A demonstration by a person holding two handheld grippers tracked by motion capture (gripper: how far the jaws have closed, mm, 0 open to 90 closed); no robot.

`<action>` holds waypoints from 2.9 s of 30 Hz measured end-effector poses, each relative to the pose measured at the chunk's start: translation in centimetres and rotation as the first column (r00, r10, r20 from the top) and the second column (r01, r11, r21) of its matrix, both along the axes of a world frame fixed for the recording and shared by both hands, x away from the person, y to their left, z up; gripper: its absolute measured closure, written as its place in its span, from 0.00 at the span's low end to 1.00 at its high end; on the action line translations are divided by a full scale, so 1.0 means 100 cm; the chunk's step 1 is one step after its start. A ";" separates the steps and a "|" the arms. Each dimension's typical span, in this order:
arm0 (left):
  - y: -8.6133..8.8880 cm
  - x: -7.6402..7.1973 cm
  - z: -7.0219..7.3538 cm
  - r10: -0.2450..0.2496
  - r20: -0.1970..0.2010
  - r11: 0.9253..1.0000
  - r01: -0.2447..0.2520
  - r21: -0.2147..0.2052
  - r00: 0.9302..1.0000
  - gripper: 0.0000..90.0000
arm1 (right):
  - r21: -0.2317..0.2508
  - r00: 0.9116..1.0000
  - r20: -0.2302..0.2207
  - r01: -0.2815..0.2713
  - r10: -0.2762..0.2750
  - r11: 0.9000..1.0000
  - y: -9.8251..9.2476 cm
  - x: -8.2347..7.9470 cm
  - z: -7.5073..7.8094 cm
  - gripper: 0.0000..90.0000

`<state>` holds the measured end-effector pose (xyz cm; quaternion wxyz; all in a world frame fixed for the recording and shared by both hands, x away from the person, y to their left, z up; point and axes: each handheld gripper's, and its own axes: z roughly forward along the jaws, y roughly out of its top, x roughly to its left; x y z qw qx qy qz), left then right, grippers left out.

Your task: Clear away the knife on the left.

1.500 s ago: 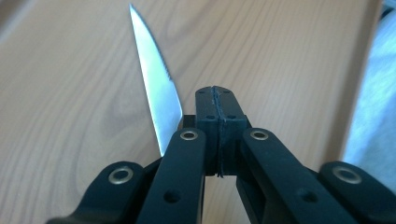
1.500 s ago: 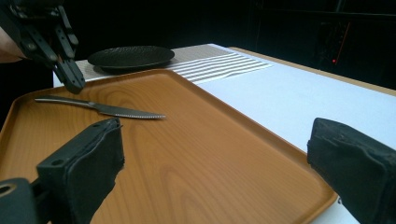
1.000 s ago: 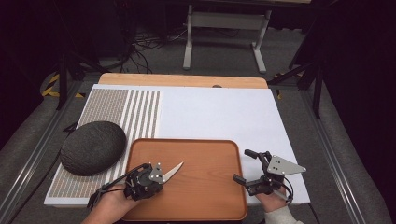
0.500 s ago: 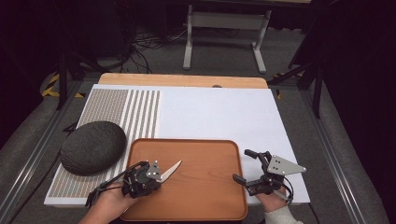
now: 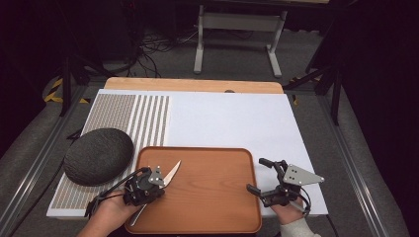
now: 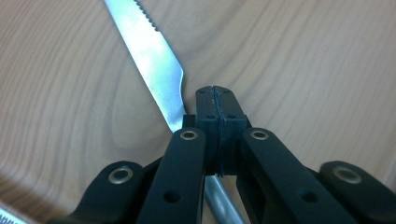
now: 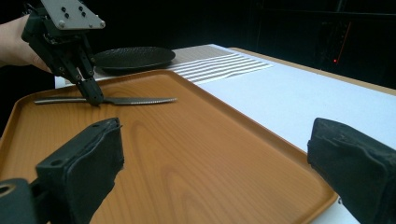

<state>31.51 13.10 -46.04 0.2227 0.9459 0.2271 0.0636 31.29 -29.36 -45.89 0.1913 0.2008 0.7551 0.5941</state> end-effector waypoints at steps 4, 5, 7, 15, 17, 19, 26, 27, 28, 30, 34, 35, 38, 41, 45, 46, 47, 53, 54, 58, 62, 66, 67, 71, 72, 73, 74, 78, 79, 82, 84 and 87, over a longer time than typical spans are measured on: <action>0.005 0.002 0.000 0.016 -0.005 1.000 -0.016 -0.004 1.000 1.00 | 0.001 1.000 -0.001 0.000 0.000 1.000 0.000 0.000 0.000 0.05; 0.007 0.003 0.000 0.021 -0.008 1.000 -0.021 -0.003 1.000 1.00 | 0.000 1.000 0.000 0.002 -0.002 1.000 0.000 0.000 0.000 0.05; 0.009 0.004 0.000 0.028 -0.011 1.000 -0.028 -0.004 1.000 1.00 | 0.001 1.000 -0.001 0.002 -0.002 1.000 0.000 0.000 0.000 0.05; 0.018 0.008 -0.001 0.052 -0.021 0.999 -0.053 -0.013 0.998 1.00 | 0.003 1.000 -0.004 0.004 -0.004 1.000 0.000 0.000 -0.001 0.05; 0.021 0.009 0.000 0.060 -0.026 0.998 -0.060 -0.014 0.998 1.00 | 0.004 1.000 -0.003 0.004 -0.004 1.000 0.000 0.001 -0.001 0.05; 0.023 0.009 -0.001 0.067 -0.027 0.998 -0.067 -0.016 0.997 1.00 | 0.003 1.000 -0.003 0.005 -0.005 1.000 0.000 0.001 -0.001 0.05; 0.029 0.011 -0.001 0.077 -0.033 0.997 -0.078 -0.018 0.996 1.00 | 0.004 1.000 -0.003 0.006 -0.005 1.000 0.000 0.001 -0.001 0.05; 0.029 0.011 -0.001 0.078 -0.034 0.997 -0.079 -0.021 0.996 1.00 | 0.004 1.000 -0.003 0.006 -0.006 1.000 0.000 0.001 -0.001 0.05; 0.029 0.011 -0.001 0.079 -0.036 0.997 -0.080 -0.021 0.996 1.00 | 0.005 1.000 -0.003 0.005 -0.005 1.000 0.000 0.001 0.000 0.05; 0.031 0.012 -0.001 0.081 -0.037 0.996 -0.082 -0.018 0.996 1.00 | 0.003 1.000 -0.002 0.006 -0.006 1.000 0.000 0.000 0.000 0.05; 0.033 0.012 -0.001 0.088 -0.042 0.996 -0.089 -0.020 0.995 1.00 | 0.005 1.000 -0.003 0.006 -0.006 1.000 -0.001 0.000 0.000 0.05; 0.034 0.012 -0.001 0.090 -0.042 0.996 -0.091 -0.016 0.995 1.00 | 0.005 1.000 -0.003 0.006 -0.006 1.000 -0.001 0.000 0.000 0.05; 0.035 0.012 -0.001 0.092 -0.041 0.995 -0.093 -0.019 0.995 1.00 | 0.004 1.000 -0.002 0.006 -0.006 1.000 -0.001 0.000 0.000 0.05; 0.036 0.012 -0.001 0.095 -0.043 0.995 -0.095 -0.016 0.995 1.00 | 0.004 1.000 -0.002 0.005 -0.005 1.000 -0.001 0.000 0.000 0.05; 0.037 0.012 -0.001 0.098 -0.049 0.995 -0.099 -0.018 0.994 1.00 | 0.004 1.000 -0.003 0.005 -0.005 1.000 -0.001 0.000 0.000 0.05; 0.037 0.012 -0.001 0.100 -0.050 0.995 -0.101 -0.016 0.994 1.00 | 0.004 1.000 -0.003 0.005 -0.005 1.000 -0.001 0.000 0.000 0.05; 0.038 0.012 -0.001 0.101 -0.051 0.995 -0.102 -0.015 0.994 1.00 | 0.002 1.000 -0.002 0.004 -0.004 1.000 -0.001 0.000 0.000 0.05; 0.038 0.013 -0.001 0.098 -0.048 0.995 -0.099 -0.016 0.994 0.96 | 0.003 1.000 -0.002 0.004 -0.004 1.000 -0.001 0.000 0.000 0.05; 0.038 0.013 0.000 0.095 -0.053 0.995 -0.097 -0.024 0.994 0.96 | 0.002 1.000 -0.001 0.004 -0.004 1.000 -0.001 0.000 0.000 0.05; 0.040 0.012 0.005 0.064 -0.062 0.991 -0.071 -0.112 0.996 0.77 | 0.003 1.000 0.003 0.005 -0.005 1.000 -0.002 0.000 0.000 0.05; 0.048 0.006 0.022 0.038 0.029 0.968 -0.030 -0.250 0.999 0.39 | 0.000 1.000 0.000 0.003 -0.003 1.000 -0.001 0.000 0.000 0.05; 0.053 0.002 0.027 0.035 0.107 0.954 -0.001 -0.301 0.994 0.20 | 0.001 1.000 0.000 0.001 -0.001 1.000 0.000 0.000 0.000 0.05; 0.055 0.001 0.028 0.030 0.124 0.947 0.012 -0.320 0.992 0.17 | 0.001 1.000 0.000 0.002 -0.002 1.000 0.000 0.000 0.000 0.05; 0.061 -0.004 0.028 0.014 0.186 0.921 0.060 -0.385 0.982 0.11 | 0.000 1.000 -0.001 0.001 -0.001 1.000 0.000 0.000 0.000 0.05; 0.063 -0.004 0.028 0.014 0.200 0.911 0.070 -0.406 0.980 0.08 | 0.001 1.000 0.000 0.002 -0.002 1.000 0.000 0.000 0.000 0.05; 0.064 -0.005 0.027 0.014 0.210 0.904 0.078 -0.421 0.978 0.06 | 0.003 1.000 0.002 0.000 -0.001 1.000 0.000 0.000 0.000 0.04; 0.066 -0.005 0.027 0.010 0.221 0.901 0.087 -0.424 0.975 0.05 | 0.003 1.000 0.002 0.000 0.000 1.000 0.000 0.000 0.000 0.05; 0.071 -0.007 0.022 0.013 0.267 0.876 0.118 -0.467 0.964 0.02 | 0.005 1.000 0.004 0.001 -0.001 1.000 0.000 0.000 0.000 0.04; 0.073 -0.008 0.021 0.015 0.276 0.869 0.125 -0.479 0.961 0.02 | 0.004 1.000 0.004 0.001 -0.001 1.000 0.000 0.000 0.000 0.04; 0.077 -0.011 0.018 0.026 0.299 0.851 0.136 -0.507 0.954 0.02 | 0.003 1.000 0.004 0.002 -0.002 1.000 0.000 0.000 0.000 0.04; 0.083 -0.013 0.017 0.040 0.316 0.829 0.145 -0.540 0.948 0.01 | 0.004 1.000 0.006 0.002 -0.002 1.000 0.000 0.000 0.000 0.04; 0.089 -0.016 0.011 0.059 0.352 0.806 0.164 -0.569 0.934 0.02 | 0.006 1.000 0.007 0.000 0.000 1.000 0.000 0.000 0.000 0.04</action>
